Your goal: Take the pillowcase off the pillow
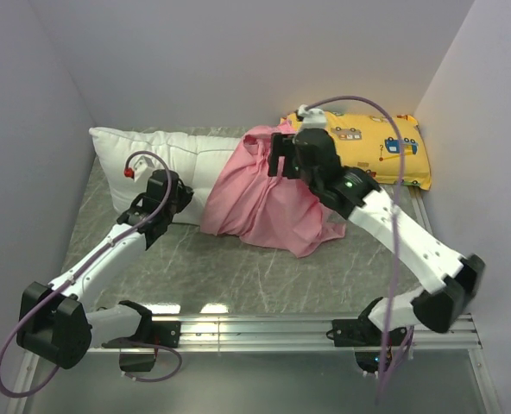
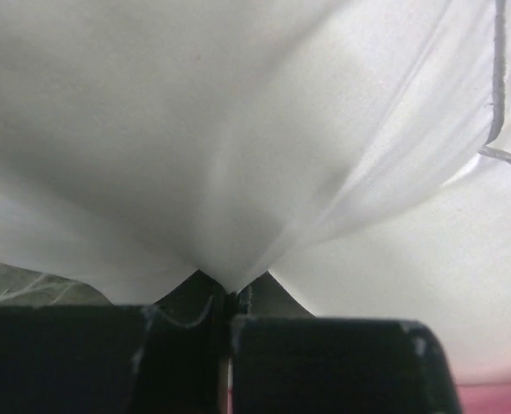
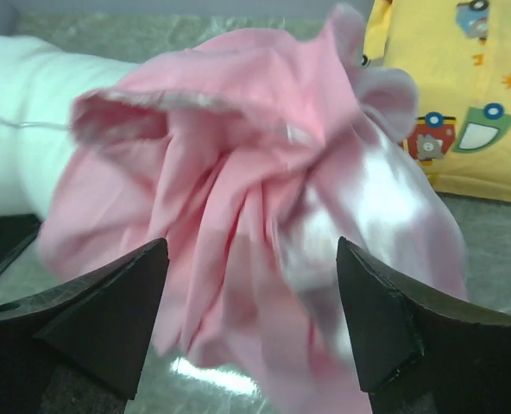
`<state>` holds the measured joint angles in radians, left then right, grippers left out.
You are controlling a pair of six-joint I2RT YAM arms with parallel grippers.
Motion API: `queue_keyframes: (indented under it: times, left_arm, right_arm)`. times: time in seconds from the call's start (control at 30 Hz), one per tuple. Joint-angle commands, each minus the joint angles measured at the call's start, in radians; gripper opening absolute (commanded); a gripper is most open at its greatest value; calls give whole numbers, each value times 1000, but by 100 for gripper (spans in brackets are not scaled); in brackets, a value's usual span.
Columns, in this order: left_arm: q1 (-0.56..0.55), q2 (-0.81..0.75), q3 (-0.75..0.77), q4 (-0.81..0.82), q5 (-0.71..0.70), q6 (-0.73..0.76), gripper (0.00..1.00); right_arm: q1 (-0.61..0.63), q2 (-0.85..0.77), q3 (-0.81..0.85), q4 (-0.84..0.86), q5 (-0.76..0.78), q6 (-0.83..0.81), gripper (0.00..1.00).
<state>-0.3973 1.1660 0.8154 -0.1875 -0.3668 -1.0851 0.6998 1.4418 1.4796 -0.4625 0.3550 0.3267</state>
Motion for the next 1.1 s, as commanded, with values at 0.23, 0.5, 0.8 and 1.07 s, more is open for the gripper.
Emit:
queue_keyframes:
  times: [0.23, 0.5, 0.8, 1.07]
  left_arm:
    - [-11, -6, 62, -40, 31, 37, 1]
    - [-11, -16, 53, -26, 34, 53, 0]
    - [-11, -20, 82, -44, 28, 80, 1]
    - [46, -45, 151, -87, 17, 152, 1]
  right_arm:
    - [203, -235, -315, -22, 147, 123, 88]
    - [276, -64, -386, 175, 90, 216, 87]
    - [267, 28, -409, 312, 182, 252, 74]
    - [172, -49, -478, 252, 260, 288, 0]
